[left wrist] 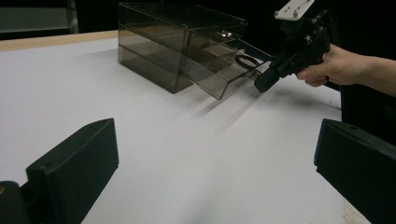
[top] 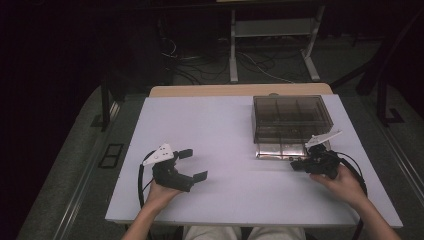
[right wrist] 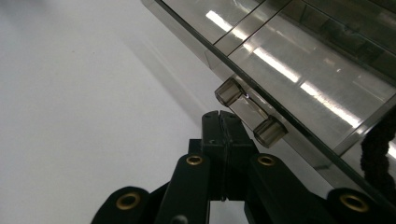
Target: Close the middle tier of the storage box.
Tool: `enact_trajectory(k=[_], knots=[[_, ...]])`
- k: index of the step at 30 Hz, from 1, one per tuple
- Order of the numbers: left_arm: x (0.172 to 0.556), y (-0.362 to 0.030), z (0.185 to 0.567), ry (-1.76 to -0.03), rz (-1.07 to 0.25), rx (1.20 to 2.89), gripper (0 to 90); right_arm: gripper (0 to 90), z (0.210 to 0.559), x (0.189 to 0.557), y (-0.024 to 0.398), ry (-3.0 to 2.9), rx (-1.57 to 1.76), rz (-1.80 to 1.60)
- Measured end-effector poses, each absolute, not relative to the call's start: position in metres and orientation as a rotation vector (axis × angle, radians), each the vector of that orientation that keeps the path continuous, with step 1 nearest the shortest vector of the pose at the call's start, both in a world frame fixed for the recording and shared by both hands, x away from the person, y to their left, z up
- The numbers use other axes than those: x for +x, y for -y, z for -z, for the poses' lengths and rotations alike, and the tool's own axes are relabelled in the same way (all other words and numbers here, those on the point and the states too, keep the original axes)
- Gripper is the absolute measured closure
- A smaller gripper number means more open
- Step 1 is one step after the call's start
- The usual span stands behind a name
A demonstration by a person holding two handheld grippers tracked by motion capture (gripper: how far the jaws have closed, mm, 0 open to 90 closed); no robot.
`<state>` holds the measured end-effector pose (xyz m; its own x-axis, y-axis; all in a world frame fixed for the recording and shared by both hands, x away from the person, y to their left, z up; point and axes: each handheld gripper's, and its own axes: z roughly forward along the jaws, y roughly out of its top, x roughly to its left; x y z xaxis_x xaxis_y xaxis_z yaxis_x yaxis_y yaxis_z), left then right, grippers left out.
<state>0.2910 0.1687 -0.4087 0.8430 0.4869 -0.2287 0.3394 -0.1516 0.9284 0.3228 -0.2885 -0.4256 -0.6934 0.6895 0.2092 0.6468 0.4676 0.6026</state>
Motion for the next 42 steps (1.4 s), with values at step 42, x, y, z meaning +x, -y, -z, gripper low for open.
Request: enact_trajectory(k=[42], knots=[[0.291, -0.17, 0.408, -0.639, -0.15, 1.751, 0.0, 88.7, 0.414, 0.332, 0.288, -2.606, 1.203, -1.03]])
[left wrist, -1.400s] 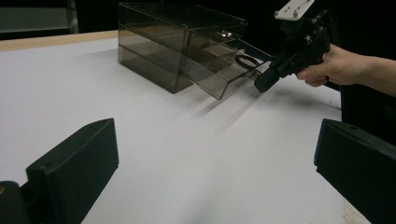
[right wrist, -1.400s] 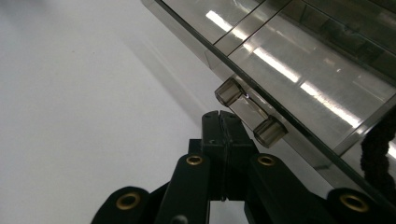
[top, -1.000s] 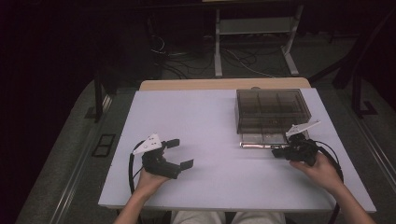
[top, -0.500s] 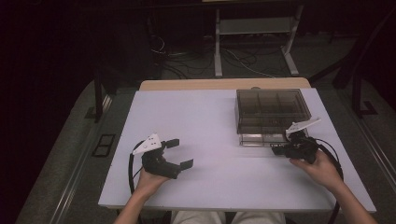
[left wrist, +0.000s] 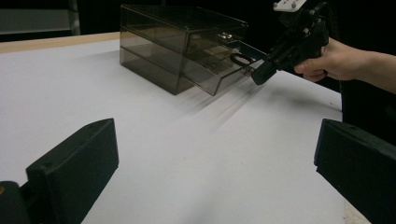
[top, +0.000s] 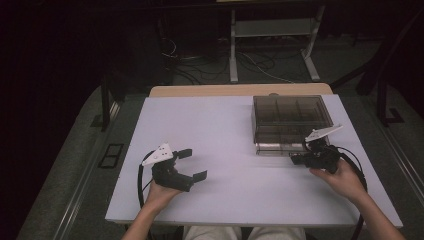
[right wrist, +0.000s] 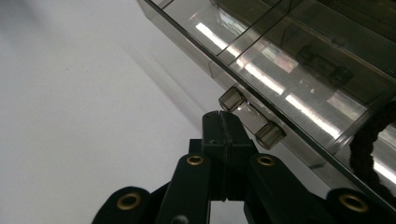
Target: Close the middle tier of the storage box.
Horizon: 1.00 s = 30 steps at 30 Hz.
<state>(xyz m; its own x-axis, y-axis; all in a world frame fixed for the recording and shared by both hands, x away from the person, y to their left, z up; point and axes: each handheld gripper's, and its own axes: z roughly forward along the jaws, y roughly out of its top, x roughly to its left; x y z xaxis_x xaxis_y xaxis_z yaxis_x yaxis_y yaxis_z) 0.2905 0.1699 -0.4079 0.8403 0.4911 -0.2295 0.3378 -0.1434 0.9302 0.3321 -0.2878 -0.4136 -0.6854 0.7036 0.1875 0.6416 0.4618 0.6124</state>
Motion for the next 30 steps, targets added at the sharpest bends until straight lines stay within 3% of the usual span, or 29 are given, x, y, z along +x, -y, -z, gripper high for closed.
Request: enact_trajectory(k=[30], knots=[[0.291, -0.17, 0.408, -0.639, -0.148, 1.754, 0.0, 88.6, 0.415, 0.346, 0.291, -2.591, 1.244, -1.03]])
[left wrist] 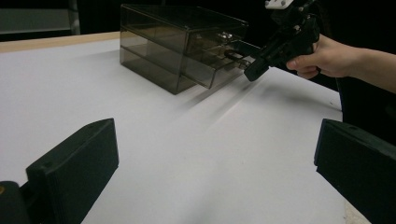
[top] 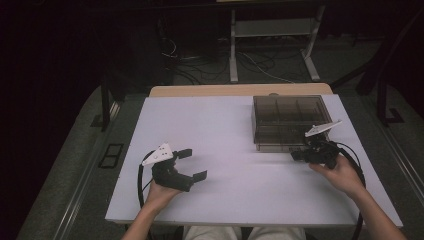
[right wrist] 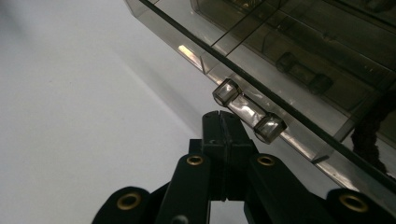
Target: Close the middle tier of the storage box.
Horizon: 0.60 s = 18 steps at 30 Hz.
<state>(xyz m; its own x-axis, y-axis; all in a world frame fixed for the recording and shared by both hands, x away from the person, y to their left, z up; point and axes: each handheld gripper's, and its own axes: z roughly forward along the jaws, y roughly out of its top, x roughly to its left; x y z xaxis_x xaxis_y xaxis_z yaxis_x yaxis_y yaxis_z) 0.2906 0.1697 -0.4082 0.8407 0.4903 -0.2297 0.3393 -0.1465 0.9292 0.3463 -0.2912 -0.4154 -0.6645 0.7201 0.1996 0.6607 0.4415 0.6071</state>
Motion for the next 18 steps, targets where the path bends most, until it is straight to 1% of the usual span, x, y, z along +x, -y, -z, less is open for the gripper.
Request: enact_trajectory(k=[18], knots=[[0.2906, -0.1705, 0.4077, -0.639, -0.152, 1.751, 0.0, 88.6, 0.4145, 0.3544, 0.2903, -2.582, 1.257, -1.025]])
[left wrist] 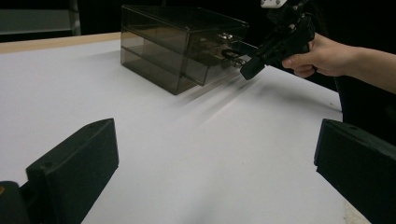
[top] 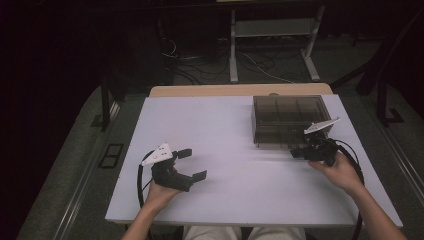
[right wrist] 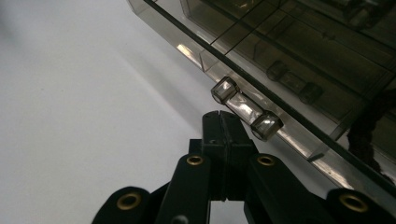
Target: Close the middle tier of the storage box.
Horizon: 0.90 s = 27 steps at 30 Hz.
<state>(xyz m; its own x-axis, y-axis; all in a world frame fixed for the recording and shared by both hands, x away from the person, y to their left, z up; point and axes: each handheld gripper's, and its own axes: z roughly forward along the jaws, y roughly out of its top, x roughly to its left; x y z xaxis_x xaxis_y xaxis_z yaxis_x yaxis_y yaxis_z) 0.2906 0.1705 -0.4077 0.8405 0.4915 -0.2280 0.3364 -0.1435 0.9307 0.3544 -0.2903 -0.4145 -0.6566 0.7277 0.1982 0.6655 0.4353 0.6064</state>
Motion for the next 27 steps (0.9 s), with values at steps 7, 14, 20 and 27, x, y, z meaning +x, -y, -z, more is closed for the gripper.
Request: enact_trajectory(k=[7, 14, 20, 27], knots=[[0.2907, -0.1707, 0.4077, -0.639, -0.151, 1.75, 0.0, 88.6, 0.4144, 0.357, 0.29, -2.578, 1.259, -1.022], [0.2906, -0.1705, 0.4077, -0.638, -0.15, 1.75, 0.0, 88.6, 0.4148, 0.3591, 0.2902, -2.573, 1.266, -1.019], [0.2907, -0.1706, 0.4077, -0.638, -0.151, 1.749, 0.0, 88.6, 0.415, 0.361, 0.2903, -2.566, 1.271, -1.021], [0.2907, -0.1706, 0.4077, -0.637, -0.152, 1.75, 0.0, 88.6, 0.4155, 0.3641, 0.2908, -2.558, 1.277, -1.026]])
